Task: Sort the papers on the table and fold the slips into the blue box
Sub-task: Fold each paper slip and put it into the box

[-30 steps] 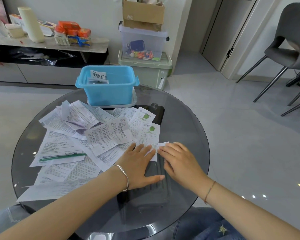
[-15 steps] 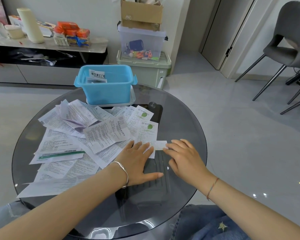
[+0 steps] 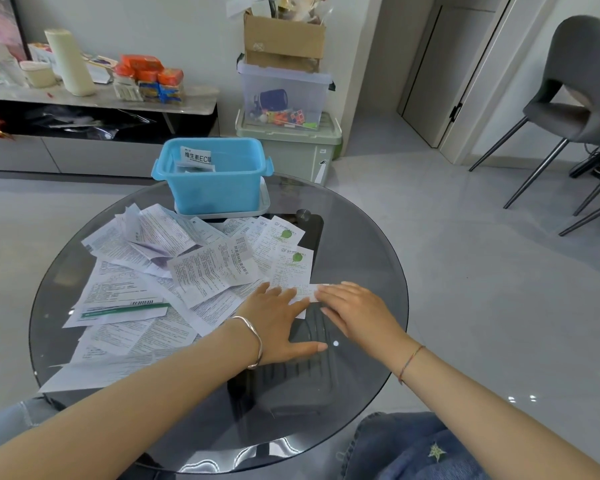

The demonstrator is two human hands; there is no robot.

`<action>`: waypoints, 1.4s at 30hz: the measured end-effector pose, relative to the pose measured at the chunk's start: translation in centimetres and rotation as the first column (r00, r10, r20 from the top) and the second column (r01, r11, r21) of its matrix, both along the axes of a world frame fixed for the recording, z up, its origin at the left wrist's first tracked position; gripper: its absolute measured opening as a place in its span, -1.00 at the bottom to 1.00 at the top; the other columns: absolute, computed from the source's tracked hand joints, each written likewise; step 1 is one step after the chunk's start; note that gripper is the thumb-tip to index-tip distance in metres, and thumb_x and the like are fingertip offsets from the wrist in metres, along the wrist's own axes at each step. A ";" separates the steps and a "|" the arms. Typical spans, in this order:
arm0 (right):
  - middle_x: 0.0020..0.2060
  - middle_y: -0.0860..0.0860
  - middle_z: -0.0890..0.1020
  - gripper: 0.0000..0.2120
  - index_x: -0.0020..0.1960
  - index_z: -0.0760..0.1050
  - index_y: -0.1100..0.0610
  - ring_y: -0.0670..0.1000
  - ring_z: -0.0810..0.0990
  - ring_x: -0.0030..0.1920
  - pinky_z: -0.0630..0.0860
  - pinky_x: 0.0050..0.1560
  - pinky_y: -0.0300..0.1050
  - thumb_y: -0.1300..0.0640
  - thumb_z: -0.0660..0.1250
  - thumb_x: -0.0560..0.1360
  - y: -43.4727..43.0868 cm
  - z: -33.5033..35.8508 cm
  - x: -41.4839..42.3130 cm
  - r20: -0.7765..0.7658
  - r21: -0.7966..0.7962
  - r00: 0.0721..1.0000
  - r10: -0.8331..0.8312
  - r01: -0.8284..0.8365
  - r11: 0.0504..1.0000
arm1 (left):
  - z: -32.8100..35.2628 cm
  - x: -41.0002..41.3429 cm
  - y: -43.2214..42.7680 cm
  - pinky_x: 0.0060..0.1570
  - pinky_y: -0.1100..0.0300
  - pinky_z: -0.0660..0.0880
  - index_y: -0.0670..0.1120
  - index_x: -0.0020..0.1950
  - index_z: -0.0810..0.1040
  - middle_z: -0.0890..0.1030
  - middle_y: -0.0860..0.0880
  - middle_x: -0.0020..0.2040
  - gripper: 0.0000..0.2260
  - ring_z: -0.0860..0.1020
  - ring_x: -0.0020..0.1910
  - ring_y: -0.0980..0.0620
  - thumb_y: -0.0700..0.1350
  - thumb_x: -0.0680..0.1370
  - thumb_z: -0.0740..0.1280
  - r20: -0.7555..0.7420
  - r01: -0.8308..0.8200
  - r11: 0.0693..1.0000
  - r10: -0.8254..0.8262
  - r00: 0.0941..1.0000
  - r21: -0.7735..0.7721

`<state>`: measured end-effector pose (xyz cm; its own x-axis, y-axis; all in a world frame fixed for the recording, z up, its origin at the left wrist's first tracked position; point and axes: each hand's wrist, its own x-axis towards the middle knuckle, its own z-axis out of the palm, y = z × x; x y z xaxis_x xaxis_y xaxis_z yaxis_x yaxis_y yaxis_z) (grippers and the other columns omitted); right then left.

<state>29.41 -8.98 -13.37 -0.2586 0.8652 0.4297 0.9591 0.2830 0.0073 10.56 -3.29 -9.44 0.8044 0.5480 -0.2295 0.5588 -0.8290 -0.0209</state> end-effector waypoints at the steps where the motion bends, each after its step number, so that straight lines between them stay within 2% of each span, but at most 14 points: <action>1: -0.07 0.00 0.71 -0.74 -0.04 0.66 0.14 -0.01 0.69 -0.08 0.59 0.01 -0.05 0.18 0.58 0.29 0.2 0.0 0.2 0.001 -0.002 1.000 0.006 -0.006 1.000 | 0.1 -0.2 0.1 0.50 -0.01 -0.07 -0.01 0.57 0.01 0.09 -0.06 0.56 -0.19 0.10 0.52 -0.05 0.47 0.47 -0.07 -0.009 0.004 1.000 -0.004 1.000 -0.013; 4: -0.12 -0.03 0.71 -0.80 -0.09 0.67 0.11 -0.02 0.69 -0.15 0.60 -0.03 -0.04 0.18 0.57 0.30 0.7 0.3 0.6 0.013 -0.001 1.000 0.023 -0.023 1.000 | 0.3 -1.2 0.3 0.49 0.02 -0.14 -0.06 0.57 -0.02 -0.01 -0.03 0.58 -0.09 0.02 0.54 -0.02 0.52 0.41 -0.13 -0.043 0.035 0.999 -0.037 0.998 -0.040; 8: -0.21 -0.04 0.71 -0.94 -0.15 0.64 0.11 0.04 0.66 -0.29 0.61 -0.32 -0.11 0.18 0.43 0.38 1.0 0.5 0.7 0.017 -0.003 0.998 0.060 -0.060 0.998 | 0.5 -2.2 0.3 0.48 0.06 -0.17 -0.12 0.57 0.01 0.01 -0.03 0.58 0.10 0.05 0.54 0.01 0.58 0.24 -0.25 -0.072 0.043 0.998 -0.046 0.996 -0.051; 12: -0.27 -0.07 0.68 -0.76 -0.15 0.62 0.09 0.01 0.61 -0.39 0.49 -0.44 -0.24 0.25 0.57 0.23 1.3 0.6 0.9 0.144 -0.050 0.987 0.077 -0.071 0.996 | 1.1 -2.0 0.5 0.49 0.04 -0.05 -0.14 0.55 0.12 0.13 -0.04 0.56 -0.14 0.17 0.50 -0.03 0.47 0.47 -0.08 -0.071 0.053 0.996 -0.057 0.996 -0.067; 15: -0.37 -0.08 0.64 -0.64 -0.11 0.61 0.08 0.00 0.56 -0.47 0.41 -0.54 -0.25 0.30 0.55 0.13 1.3 0.9 1.2 0.197 -0.103 0.978 0.074 -0.055 0.993 | 1.9 -2.0 1.2 0.38 0.07 0.24 -0.07 0.47 0.29 0.39 0.01 0.43 -0.27 0.39 0.36 -0.07 0.41 0.50 0.00 0.013 0.022 0.990 -0.021 1.000 -0.140; 18: -0.44 -0.10 0.60 -0.77 -0.11 0.62 0.05 -0.01 0.53 -0.51 0.39 -0.59 -0.26 0.26 0.42 0.26 1.7 1.9 1.4 0.083 -0.077 0.996 0.036 -0.029 0.997 | 3.5 -2.7 3.1 0.36 0.08 0.31 0.03 0.51 0.24 0.37 0.05 0.45 -0.36 0.39 0.37 0.01 0.36 0.53 0.02 0.169 -0.036 0.979 0.071 0.983 -0.202; 21: -0.30 -0.10 0.65 -0.88 -0.06 0.60 0.06 -0.01 0.61 -0.34 0.44 -0.41 -0.21 0.24 0.36 0.47 3.5 4.7 0.6 -0.120 -0.081 0.987 -0.105 0.095 0.992 | 5.7 -4.1 6.2 0.36 0.12 0.28 0.03 0.51 0.23 0.34 0.06 0.47 -0.42 0.34 0.40 0.05 0.29 0.57 0.03 0.361 -0.084 0.983 0.138 0.922 -0.163; 24: -0.20 -0.09 0.67 -0.93 -0.05 0.58 0.10 -0.08 0.62 -0.18 0.52 -0.15 -0.21 0.24 0.37 0.49 6.9 8.1 -0.5 -0.448 -0.195 0.868 -0.215 0.139 0.971 | 6.9 -6.1 9.9 0.38 0.14 0.23 -0.03 0.52 0.21 0.30 0.02 0.49 -0.41 0.30 0.43 0.03 0.25 0.58 0.03 0.465 -0.197 0.975 0.223 0.857 -0.105; 27: -0.22 -0.07 0.66 -0.92 -0.12 0.60 0.14 -0.11 0.61 -0.20 0.52 -0.13 -0.36 0.30 0.41 0.45 11.8 11.5 -2.5 -0.760 -0.188 0.615 -0.211 0.103 0.977 | 7.1 -8.0 14.0 0.45 0.06 0.12 -0.08 0.54 0.15 0.20 -0.03 0.54 -0.41 0.18 0.50 -0.03 0.22 0.60 0.07 0.470 -0.342 0.940 0.311 0.826 -0.020; 30: -0.21 0.00 0.65 -0.93 -0.07 0.60 0.20 -0.09 0.60 -0.27 0.57 -0.21 -0.33 0.31 0.40 0.47 16.7 13.6 -4.6 -0.908 -0.254 0.334 -0.253 0.041 0.966 | 6.5 -9.4 17.1 0.48 0.05 0.01 -0.10 0.55 0.08 0.11 -0.04 0.56 -0.38 0.07 0.53 -0.06 0.22 0.60 0.05 0.437 -0.422 0.906 0.365 0.822 0.036; 32: -0.20 0.05 0.65 -0.92 -0.04 0.58 0.22 -0.07 0.59 -0.31 0.58 -0.26 -0.30 0.33 0.38 0.48 20.1 14.5 -6.2 -0.929 -0.321 0.217 -0.300 -0.067 0.945 | 5.7 -10.2 18.8 0.50 0.04 -0.02 -0.10 0.56 0.05 0.07 -0.04 0.57 -0.36 0.02 0.54 -0.07 0.24 0.60 0.02 0.403 -0.447 0.893 0.392 0.827 0.050; 36: -0.27 0.07 0.61 -0.91 -0.12 0.51 0.18 -0.12 0.58 -0.44 0.57 -0.36 -0.33 0.34 0.37 0.48 25.8 14.5 -9.0 -0.906 -0.406 0.198 -0.375 -0.153 0.901 | 4.4 -10.4 20.1 0.50 0.04 -0.06 -0.06 0.57 0.00 0.01 -0.01 0.58 -0.32 -0.02 0.55 -0.04 0.32 0.57 -0.08 0.351 -0.466 0.882 0.415 0.839 0.072; 39: -0.29 0.08 0.58 -0.86 -0.16 0.44 0.16 -0.06 0.58 -0.39 0.55 -0.39 -0.31 0.32 0.35 0.50 29.4 13.6 -10.3 -0.861 -0.503 0.210 -0.464 -0.200 0.841 | 3.9 -10.2 20.3 0.52 0.04 -0.08 -0.03 0.57 -0.03 0.00 0.02 0.58 -0.15 -0.04 0.55 -0.03 0.45 0.42 -0.31 0.367 -0.479 0.872 0.416 0.832 0.098; 42: -0.28 0.11 0.55 -0.86 -0.12 0.38 0.18 -0.02 0.54 -0.34 0.51 -0.49 -0.33 0.32 0.32 0.53 32.2 12.7 -11.0 -0.833 -0.552 0.154 -0.531 -0.197 0.810 | 3.1 -10.3 20.4 0.50 0.05 -0.11 -0.01 0.57 -0.02 0.01 0.03 0.58 0.03 -0.05 0.56 -0.03 0.48 0.25 -0.55 0.416 -0.477 0.874 0.400 0.817 0.096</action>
<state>18.44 23.24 -0.65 0.2055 0.9451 -0.2539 0.0986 -0.2781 -0.9555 0.26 17.16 -6.29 0.4703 0.8641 0.1793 0.8584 -0.4951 0.1342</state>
